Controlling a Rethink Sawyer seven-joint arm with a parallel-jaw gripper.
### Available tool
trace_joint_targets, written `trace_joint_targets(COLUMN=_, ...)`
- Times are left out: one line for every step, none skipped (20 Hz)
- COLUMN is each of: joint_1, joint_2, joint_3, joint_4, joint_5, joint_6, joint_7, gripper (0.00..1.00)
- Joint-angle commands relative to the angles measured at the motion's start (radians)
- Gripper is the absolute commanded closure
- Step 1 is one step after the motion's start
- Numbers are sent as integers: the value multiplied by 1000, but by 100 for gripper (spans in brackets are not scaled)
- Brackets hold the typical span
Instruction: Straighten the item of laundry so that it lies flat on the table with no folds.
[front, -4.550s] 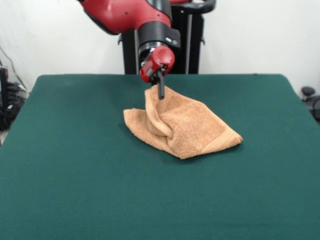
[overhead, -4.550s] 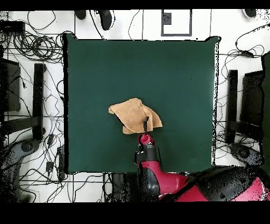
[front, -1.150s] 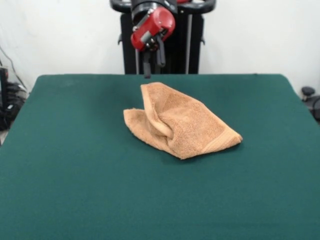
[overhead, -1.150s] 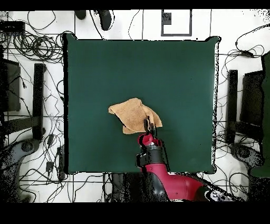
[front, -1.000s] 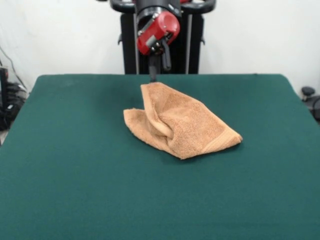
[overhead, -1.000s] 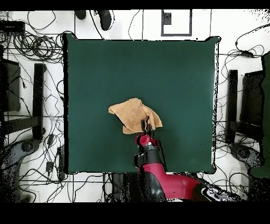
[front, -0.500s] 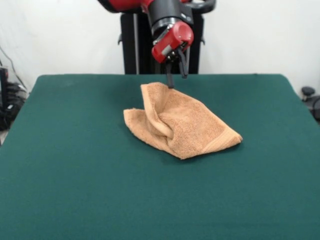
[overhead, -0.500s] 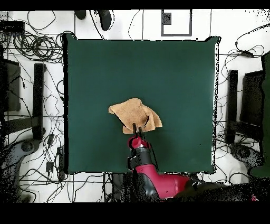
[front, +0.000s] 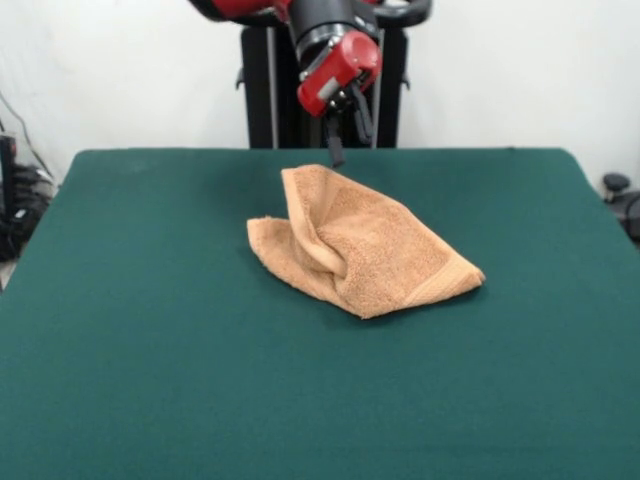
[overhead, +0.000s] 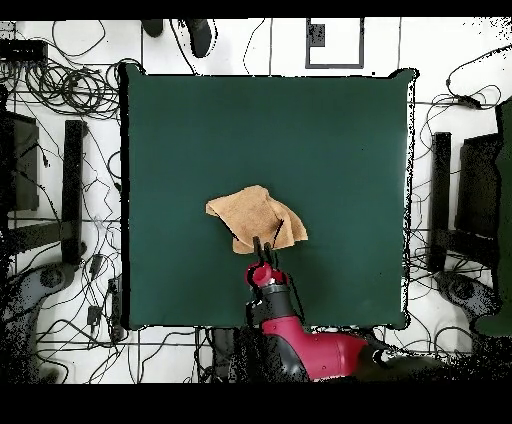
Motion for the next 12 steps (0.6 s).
trace_joint_targets(joint_1=2, joint_2=-37, joint_3=47, joint_4=-67, joint_5=-38, joint_6=117, joint_7=119, gripper=0)
trace_joint_targets(joint_1=5, joint_2=-29, joint_3=37, joint_4=-66, joint_5=-35, joint_6=105, joint_7=110, gripper=0)
trace_joint_targets(joint_1=6, joint_2=-19, joint_3=30, joint_4=-68, joint_5=-33, joint_6=91, joint_7=104, gripper=0)
trace_joint_targets(joint_1=7, joint_2=-9, joint_3=23, joint_4=-71, joint_5=-31, joint_6=77, joint_7=99, gripper=0)
trace_joint_targets(joint_1=7, joint_2=-1, joint_3=18, joint_4=-76, joint_5=-30, joint_6=74, joint_7=97, gripper=0)
trace_joint_targets(joint_1=12, joint_2=17, joint_3=8, joint_4=-84, joint_5=-29, joint_6=68, joint_7=87, gripper=0)
trace_joint_targets(joint_1=15, joint_2=25, joint_3=3, joint_4=-90, joint_5=-30, joint_6=67, joint_7=81, gripper=0)
trace_joint_targets(joint_1=26, joint_2=36, joint_3=-8, joint_4=-99, joint_5=-28, joint_6=53, joint_7=63, gripper=0)
trace_joint_targets(joint_1=33, joint_2=43, joint_3=-13, joint_4=-104, joint_5=-29, joint_6=44, joint_7=52, gripper=0)
trace_joint_targets(joint_1=43, joint_2=58, joint_3=-24, joint_4=-109, joint_5=-27, joint_6=15, joint_7=33, gripper=0)
trace_joint_targets(joint_1=49, joint_2=67, joint_3=-30, joint_4=-112, joint_5=-26, joint_6=4, joint_7=26, gripper=0)
trace_joint_targets(joint_1=55, joint_2=78, joint_3=-37, joint_4=-115, joint_5=-27, joint_6=-13, joint_7=18, gripper=0)
